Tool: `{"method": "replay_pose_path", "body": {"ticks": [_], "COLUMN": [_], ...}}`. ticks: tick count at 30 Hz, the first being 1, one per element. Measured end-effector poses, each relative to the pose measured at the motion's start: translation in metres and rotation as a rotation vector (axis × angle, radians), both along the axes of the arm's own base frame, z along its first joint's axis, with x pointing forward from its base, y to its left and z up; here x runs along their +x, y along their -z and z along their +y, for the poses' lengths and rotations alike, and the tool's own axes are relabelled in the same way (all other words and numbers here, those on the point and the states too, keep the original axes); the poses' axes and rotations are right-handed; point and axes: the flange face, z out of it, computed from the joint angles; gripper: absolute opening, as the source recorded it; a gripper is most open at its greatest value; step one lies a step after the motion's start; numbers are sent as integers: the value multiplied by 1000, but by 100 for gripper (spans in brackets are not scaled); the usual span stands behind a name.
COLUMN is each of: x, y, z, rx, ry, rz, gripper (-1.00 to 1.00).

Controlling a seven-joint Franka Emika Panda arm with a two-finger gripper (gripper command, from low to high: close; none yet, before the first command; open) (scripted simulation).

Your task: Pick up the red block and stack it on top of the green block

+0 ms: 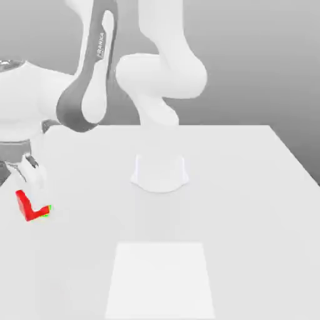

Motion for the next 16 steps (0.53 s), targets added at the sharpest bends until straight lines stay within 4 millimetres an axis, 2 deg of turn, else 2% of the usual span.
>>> {"method": "replay_pose_path", "body": {"ticks": [5, 6, 12, 13, 16], "x": [-84, -92, -97, -99, -99], "y": [-2, 2, 54, 61, 61], "z": [-26, -28, -29, -29, -29], "rx": [14, 16, 19, 18, 18], "ry": [330, 364, 390, 394, 394], "rz": [-18, -21, -24, -23, -23], "gripper": [-100, -100, -100, 100, 100]}}
